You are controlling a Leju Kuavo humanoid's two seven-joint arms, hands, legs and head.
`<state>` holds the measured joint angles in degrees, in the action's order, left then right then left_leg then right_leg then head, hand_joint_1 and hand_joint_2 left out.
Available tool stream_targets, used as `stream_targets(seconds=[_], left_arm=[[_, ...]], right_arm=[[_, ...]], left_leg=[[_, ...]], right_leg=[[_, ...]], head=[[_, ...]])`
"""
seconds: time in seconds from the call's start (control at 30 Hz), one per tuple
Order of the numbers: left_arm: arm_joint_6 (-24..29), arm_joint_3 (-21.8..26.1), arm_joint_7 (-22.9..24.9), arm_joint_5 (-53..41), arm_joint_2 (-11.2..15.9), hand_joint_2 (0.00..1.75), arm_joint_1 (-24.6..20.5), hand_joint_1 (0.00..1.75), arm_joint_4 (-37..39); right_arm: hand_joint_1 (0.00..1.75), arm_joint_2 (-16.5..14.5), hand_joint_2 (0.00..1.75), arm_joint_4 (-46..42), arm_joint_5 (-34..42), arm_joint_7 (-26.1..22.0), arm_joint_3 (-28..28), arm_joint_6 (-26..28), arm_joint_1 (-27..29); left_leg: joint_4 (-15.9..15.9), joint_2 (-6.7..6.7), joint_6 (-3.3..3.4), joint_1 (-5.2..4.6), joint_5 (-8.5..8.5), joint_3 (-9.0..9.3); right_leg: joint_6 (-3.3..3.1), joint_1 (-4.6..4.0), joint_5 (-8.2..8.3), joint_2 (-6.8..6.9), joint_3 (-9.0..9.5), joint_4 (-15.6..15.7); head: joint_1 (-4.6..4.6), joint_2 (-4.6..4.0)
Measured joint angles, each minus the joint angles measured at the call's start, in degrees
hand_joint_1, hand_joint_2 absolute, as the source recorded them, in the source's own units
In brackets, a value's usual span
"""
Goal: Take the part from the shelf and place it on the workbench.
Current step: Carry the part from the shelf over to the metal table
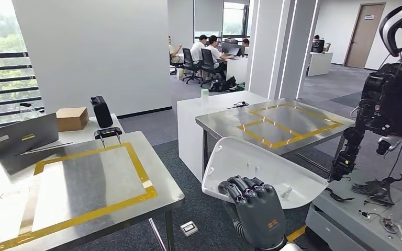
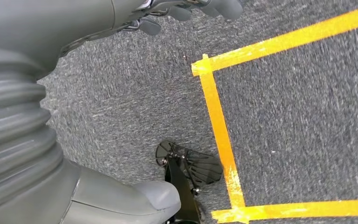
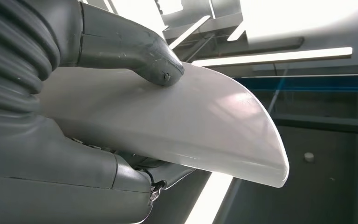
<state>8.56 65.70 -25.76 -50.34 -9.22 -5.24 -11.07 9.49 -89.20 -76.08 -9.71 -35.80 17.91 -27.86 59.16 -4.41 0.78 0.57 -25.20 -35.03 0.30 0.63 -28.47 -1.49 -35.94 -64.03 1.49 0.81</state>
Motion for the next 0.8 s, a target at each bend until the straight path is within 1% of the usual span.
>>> stream_targets(seconds=[0.03,0.07,0.1,0.13,0.17,0.2,0.23,0.27,0.3,0.33,0.37,0.4,0.43,0.47,0.5,0.53,0.57,0.6,0.63,0.67,0.7,0.73,0.77,0.8], left_arm=[[0.0,0.0,0.0,0.0,-0.1,1.75,0.0,0.0,0.0],[0.0,0.0,-0.1,0.0,-0.1,1.75,0.0,0.0,0.0],[0.0,0.0,-0.1,0.0,-0.1,1.75,0.0,0.0,0.0],[-0.1,0.0,-0.1,0.0,-0.1,1.75,0.1,0.0,0.0],[-0.1,0.0,-0.1,0.0,0.0,1.75,0.2,0.0,0.0],[-0.1,0.0,-0.1,0.0,0.0,1.75,0.2,0.0,0.0],[-0.1,0.0,-0.1,0.0,0.0,1.75,0.2,0.0,0.0],[-0.1,0.0,-0.1,0.0,0.0,1.75,0.2,0.0,0.0],[-0.1,0.0,-0.1,0.0,0.0,1.75,0.1,0.0,0.0],[-0.1,0.0,-0.1,0.0,0.0,1.75,0.0,0.0,0.0],[-0.1,0.0,-0.1,0.0,0.0,1.75,0.1,0.0,0.0],[-0.1,0.0,-0.1,0.0,0.0,1.75,0.1,0.0,0.0],[-0.1,0.0,-0.1,0.0,0.0,1.75,0.1,0.0,0.0],[-0.1,0.0,-0.1,0.0,0.0,1.75,0.1,0.0,0.0],[-0.1,0.0,-0.1,0.0,0.1,1.75,0.1,0.0,0.0],[-0.1,0.0,-0.2,0.0,0.1,1.75,0.0,0.0,0.0],[-0.1,0.0,-0.2,0.0,0.0,1.75,0.0,0.0,0.0],[-0.1,0.0,-0.2,0.0,0.0,1.75,0.0,0.0,0.0],[-0.1,0.0,-0.2,0.0,0.0,1.75,0.0,0.0,0.0],[-0.2,0.0,-0.2,0.0,0.0,1.75,0.1,0.0,0.0],[-0.2,0.0,-0.2,-0.1,0.0,1.75,0.1,0.0,0.0],[-0.2,0.0,-0.2,-0.1,0.0,1.75,0.1,0.0,0.0],[-0.2,0.0,-0.2,-0.1,0.0,1.75,0.0,0.0,0.0],[-0.2,0.0,-0.2,-0.1,0.0,1.75,0.0,0.0,0.0]], right_arm=[[1.75,0.0,1.75,0.0,0.0,0.0,0.0,0.0,0.0],[1.75,0.0,1.75,0.0,0.0,0.0,0.0,0.0,-0.1],[1.75,0.0,1.75,0.0,0.0,0.0,0.0,0.0,-0.1],[1.75,0.0,1.75,0.0,0.0,0.0,0.0,0.0,-0.1],[1.75,-0.1,1.75,0.0,0.0,0.0,0.0,0.0,-0.1],[1.75,-0.1,1.75,0.0,-0.1,0.0,0.0,0.1,-0.2],[1.75,-0.2,1.75,0.0,-0.1,0.0,0.0,0.1,-0.2],[1.75,-0.2,1.75,0.0,-0.1,0.0,0.0,0.1,-0.2],[1.75,-0.2,1.75,0.0,-0.1,0.0,0.0,0.1,-0.1],[1.75,-0.2,1.75,0.0,-0.1,0.0,0.0,0.0,-0.1],[1.75,-0.2,1.75,0.0,-0.1,0.0,0.0,0.0,0.0],[1.75,-0.2,1.75,0.0,-0.1,0.0,0.0,0.0,0.0],[1.75,-0.2,1.75,0.0,-0.1,0.0,0.0,0.0,0.0],[1.75,-0.2,1.75,0.0,-0.1,0.0,0.0,0.0,-0.1],[1.75,-0.2,1.75,0.0,-0.1,0.0,0.0,0.0,-0.1],[1.75,-0.2,1.75,0.0,-0.1,0.0,0.0,0.0,-0.2],[1.75,-0.2,1.75,0.0,-0.1,0.0,-0.1,0.0,-0.2],[1.75,-0.2,1.75,0.0,-0.1,-0.1,-0.1,0.0,-0.2],[1.75,-0.2,1.75,0.0,-0.1,-0.1,-0.1,0.0,-0.3],[1.75,-0.2,1.75,0.0,-0.1,0.0,-0.1,0.0,-0.3],[1.75,-0.3,1.75,0.0,-0.1,0.0,-0.1,0.0,-0.4],[1.75,-0.3,1.75,0.0,-0.1,0.0,-0.1,0.1,-0.5],[1.75,-0.3,1.75,0.0,-0.1,0.0,-0.1,0.1,-0.5],[1.75,-0.2,1.75,0.0,-0.1,0.0,-0.2,0.0,-0.5]], left_leg=[[0.0,-0.55,-0.29,0.0,0.01,-0.09],[0.0,-1.0,-0.65,0.03,0.04,-0.2],[-0.1,-1.42,-1.09,0.07,0.12,-0.28],[-0.3,-1.81,-1.53,0.11,0.2,-0.4],[-0.2,-1.67,-1.87,0.12,0.16,-0.44],[0.3,-0.83,-2.18,0.03,-0.25,-0.68],[2.1,0.46,-2.45,-0.06,-1.32,-1.47],[5.0,1.97,-2.67,-0.03,-2.91,-2.72],[8.7,3.11,-2.93,-0.02,-4.75,-4.48],[12.3,3.67,-3.17,0.07,-6.26,-6.26],[14.6,3.88,-3.34,0.13,-6.86,-7.4],[15.0,4.04,-3.45,0.18,-6.43,-7.59],[13.0,4.34,-3.49,0.22,-5.0,-6.6],[9.4,5.04,-3.43,0.23,-3.05,-4.71],[5.5,6.16,-3.23,0.06,-1.62,-2.72],[2.4,7.0,-2.82,-0.04,-0.58,-1.09],[0.7,7.52,-2.38,-0.16,-0.23,-0.22],[0.2,7.48,-1.89,-0.31,-0.37,-0.07],[0.2,6.83,-1.43,-0.27,-0.23,-0.12],[0.1,6.26,-1.07,-0.19,-0.15,-0.16],[0.0,5.73,-0.75,-0.08,-0.05,-0.15],[-0.1,5.2,-0.42,0.07,0.06,-0.1],[-0.2,4.7,-0.17,0.2,0.14,-0.07],[-0.2,4.17,0.0,0.2,0.15,-0.12]], right_leg=[[-0.16,-0.03,1.01,-0.69,1.22,2.9],[-0.28,-0.12,1.26,-1.16,1.84,4.4],[-0.38,-0.25,1.08,-1.02,1.92,4.6],[-0.6,-0.21,1.21,-0.59,2.09,4.8],[-0.91,-0.12,1.35,-0.12,2.36,5.1],[-1.3,0.02,1.5,0.35,2.67,5.4],[-1.66,0.17,1.64,0.93,2.98,5.7],[-1.93,0.16,1.66,1.54,3.14,5.8],[-2.14,0.12,1.59,2.1,3.2,5.9],[-2.22,0.08,1.51,2.72,3.23,5.8],[-2.24,0.05,1.44,3.3,3.25,5.8],[-2.2,0.05,1.36,3.85,3.29,5.8],[-2.09,0.06,1.24,4.39,3.37,5.7],[-1.92,0.06,1.06,4.93,3.48,5.6],[-1.66,-0.06,0.82,5.43,3.55,5.4],[-1.36,-0.2,0.56,5.86,3.59,5.1],[-1.07,-0.39,0.35,6.27,3.63,5.0],[-0.78,-0.55,0.23,6.69,3.68,4.9],[-0.51,-0.58,0.16,7.16,3.8,5.0],[-0.18,-0.53,0.01,7.33,3.89,5.0],[0.17,-0.4,-0.42,6.75,3.8,4.5],[0.49,-0.27,-1.39,5.62,3.27,3.1],[0.74,-0.14,-2.84,4.19,2.18,0.7],[0.88,-0.08,-4.65,2.9,0.49,-3.0]], head=[[-0.01,0.0],[-0.01,0.0],[-0.01,0.0],[-0.03,0.0],[-0.02,0.0],[0.04,0.0],[0.1,0.0],[0.16,0.0],[0.21,0.0],[0.2,0.0],[0.2,0.0],[0.2,0.0],[0.2,0.0],[0.2,0.0],[0.21,0.0],[0.19,0.0],[0.19,0.0],[0.17,0.0],[0.15,0.0],[0.14,0.0],[0.13,0.0],[0.11,0.0],[0.1,0.0],[0.1,0.0]])
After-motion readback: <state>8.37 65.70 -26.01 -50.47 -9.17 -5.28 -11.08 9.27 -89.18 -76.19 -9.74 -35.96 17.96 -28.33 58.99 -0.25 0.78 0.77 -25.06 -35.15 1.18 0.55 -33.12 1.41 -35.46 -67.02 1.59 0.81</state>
